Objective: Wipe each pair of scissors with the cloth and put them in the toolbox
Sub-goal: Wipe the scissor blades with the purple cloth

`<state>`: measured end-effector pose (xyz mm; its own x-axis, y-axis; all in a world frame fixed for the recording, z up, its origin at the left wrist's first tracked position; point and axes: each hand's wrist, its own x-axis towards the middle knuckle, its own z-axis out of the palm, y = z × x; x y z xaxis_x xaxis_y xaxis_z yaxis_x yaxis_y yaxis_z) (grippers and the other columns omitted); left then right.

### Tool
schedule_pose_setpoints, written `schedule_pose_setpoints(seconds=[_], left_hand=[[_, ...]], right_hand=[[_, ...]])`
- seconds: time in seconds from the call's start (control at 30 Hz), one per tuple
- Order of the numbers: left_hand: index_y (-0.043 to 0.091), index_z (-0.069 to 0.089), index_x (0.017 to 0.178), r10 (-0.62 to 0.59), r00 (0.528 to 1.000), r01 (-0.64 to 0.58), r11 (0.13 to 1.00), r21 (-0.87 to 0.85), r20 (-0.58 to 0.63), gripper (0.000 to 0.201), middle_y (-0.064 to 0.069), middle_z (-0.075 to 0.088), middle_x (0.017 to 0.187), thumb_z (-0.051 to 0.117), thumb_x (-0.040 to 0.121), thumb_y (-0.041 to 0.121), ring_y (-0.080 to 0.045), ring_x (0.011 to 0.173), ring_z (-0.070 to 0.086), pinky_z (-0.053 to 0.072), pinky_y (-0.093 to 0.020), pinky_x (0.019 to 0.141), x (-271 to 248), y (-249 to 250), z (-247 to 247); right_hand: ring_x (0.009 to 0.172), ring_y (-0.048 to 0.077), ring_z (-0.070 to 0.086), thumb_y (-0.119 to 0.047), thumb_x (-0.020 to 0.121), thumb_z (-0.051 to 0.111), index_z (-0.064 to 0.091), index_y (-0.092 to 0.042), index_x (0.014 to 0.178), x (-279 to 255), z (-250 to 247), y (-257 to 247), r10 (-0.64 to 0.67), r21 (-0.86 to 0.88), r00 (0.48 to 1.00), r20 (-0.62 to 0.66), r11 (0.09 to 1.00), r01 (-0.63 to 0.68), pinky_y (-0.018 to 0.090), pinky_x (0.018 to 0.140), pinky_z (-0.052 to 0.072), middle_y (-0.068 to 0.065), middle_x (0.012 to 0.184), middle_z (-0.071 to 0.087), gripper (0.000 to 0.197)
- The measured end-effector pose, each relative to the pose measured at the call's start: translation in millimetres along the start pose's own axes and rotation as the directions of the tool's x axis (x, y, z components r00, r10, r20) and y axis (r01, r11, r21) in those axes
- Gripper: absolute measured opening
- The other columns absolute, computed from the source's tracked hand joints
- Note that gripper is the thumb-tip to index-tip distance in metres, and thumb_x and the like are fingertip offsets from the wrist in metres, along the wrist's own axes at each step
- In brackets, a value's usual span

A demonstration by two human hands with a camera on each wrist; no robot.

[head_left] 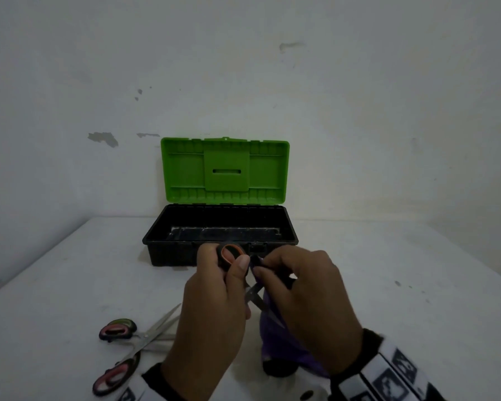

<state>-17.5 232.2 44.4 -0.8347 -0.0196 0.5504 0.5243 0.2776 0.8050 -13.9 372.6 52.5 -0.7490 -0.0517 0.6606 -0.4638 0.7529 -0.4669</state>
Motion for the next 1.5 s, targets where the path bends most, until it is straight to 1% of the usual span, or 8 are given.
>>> schedule_pose_setpoints(seconds=[0.43, 0.6, 0.7, 0.87, 1.03, 1.2, 1.37, 1.5], left_hand=[[0.018, 0.046, 0.089, -0.014, 0.998, 0.013, 1.0, -0.012, -0.059, 0.016, -0.006, 0.058, 0.056, 0.045, 0.095, 0.033, -0.011, 0.04, 0.058, 0.042, -0.015, 0.04, 4, -5, 9], [0.014, 0.049, 0.09, -0.031, 0.997, 0.03, 0.999, -0.024, -0.068, 0.016, -0.006, 0.059, 0.056, 0.049, 0.096, 0.029, -0.011, 0.044, 0.059, 0.041, -0.013, 0.04, 6, -4, 5], [0.016, 0.049, 0.09, -0.037, 0.998, 0.035, 0.998, -0.045, -0.056, 0.02, -0.006, 0.057, 0.053, 0.046, 0.093, 0.035, -0.015, 0.039, 0.059, 0.044, -0.017, 0.039, 4, -2, 4], [0.017, 0.048, 0.088, -0.009, 1.0, 0.008, 0.999, -0.046, -0.029, 0.014, -0.011, 0.058, 0.052, 0.047, 0.095, 0.029, -0.016, 0.038, 0.058, 0.044, -0.019, 0.039, 1, -3, -2], [0.015, 0.05, 0.092, -0.058, 0.996, 0.058, 0.998, -0.003, 0.061, 0.016, -0.013, 0.06, 0.055, 0.047, 0.097, 0.029, -0.017, 0.04, 0.06, 0.046, -0.021, 0.041, -1, -7, -12], [0.014, 0.052, 0.092, -0.213, 0.952, 0.224, 0.974, -0.027, 0.221, 0.018, -0.008, 0.055, 0.049, 0.047, 0.098, 0.03, -0.022, 0.041, 0.058, 0.044, -0.02, 0.04, -1, -12, -18], [0.017, 0.052, 0.092, -0.349, 0.88, 0.373, 0.928, -0.015, 0.322, 0.023, -0.005, 0.05, 0.06, 0.047, 0.096, 0.039, -0.016, 0.05, 0.051, 0.047, -0.023, 0.043, -4, -18, 1], [0.019, 0.052, 0.094, -0.294, 0.918, 0.307, 0.952, -0.006, 0.266, 0.019, -0.006, 0.053, 0.067, 0.047, 0.097, 0.037, -0.017, 0.053, 0.054, 0.045, -0.019, 0.043, 3, -26, 10]], right_hand=[[0.07, -0.004, 0.061, -0.024, 0.083, 0.075, 0.069, -0.024, 0.071, -3, 6, -1, 0.086, 0.059, 0.99, -0.113, 0.995, -0.08, 0.0, 0.064, 0.041, -0.014, 0.062, 0.066, 0.013], [0.064, 0.004, 0.059, -0.039, 0.085, 0.064, 0.069, -0.025, 0.076, -10, 13, -2, 0.027, 0.033, 0.999, -0.046, 0.999, -0.026, 0.023, 0.067, 0.051, -0.014, 0.068, 0.066, 0.017], [0.064, 0.003, 0.055, -0.03, 0.083, 0.071, 0.066, -0.024, 0.07, -4, 9, 7, 0.033, -0.009, 0.987, -0.156, 0.999, -0.035, 0.008, 0.064, 0.038, -0.015, 0.063, 0.062, 0.015], [0.063, 0.003, 0.055, -0.041, 0.084, 0.06, 0.066, -0.026, 0.072, -10, 9, 2, -0.004, -0.013, 0.993, -0.116, 1.0, 0.002, 0.011, 0.062, 0.039, -0.015, 0.064, 0.063, 0.021], [0.063, 0.004, 0.06, -0.026, 0.08, 0.077, 0.065, -0.024, 0.065, 5, -12, 38, 0.185, 0.027, 0.969, -0.166, 0.983, -0.183, 0.009, 0.059, 0.043, -0.013, 0.059, 0.063, 0.019], [0.052, 0.012, 0.062, -0.025, 0.081, 0.078, 0.069, -0.019, 0.068, 25, -31, 71, 0.373, 0.16, 0.923, -0.098, 0.921, -0.356, 0.042, 0.056, 0.058, -0.002, 0.059, 0.068, 0.017], [0.049, 0.009, 0.058, -0.021, 0.082, 0.077, 0.069, -0.013, 0.073, 37, -32, 53, 0.333, 0.297, 0.942, -0.046, 0.905, -0.305, 0.027, 0.048, 0.051, 0.004, 0.062, 0.069, 0.015], [0.061, 0.015, 0.064, -0.017, 0.081, 0.078, 0.069, -0.015, 0.076, 29, -34, 28, 0.165, 0.344, 0.986, 0.008, 0.926, -0.158, 0.025, 0.058, 0.051, 0.001, 0.069, 0.07, 0.01]])
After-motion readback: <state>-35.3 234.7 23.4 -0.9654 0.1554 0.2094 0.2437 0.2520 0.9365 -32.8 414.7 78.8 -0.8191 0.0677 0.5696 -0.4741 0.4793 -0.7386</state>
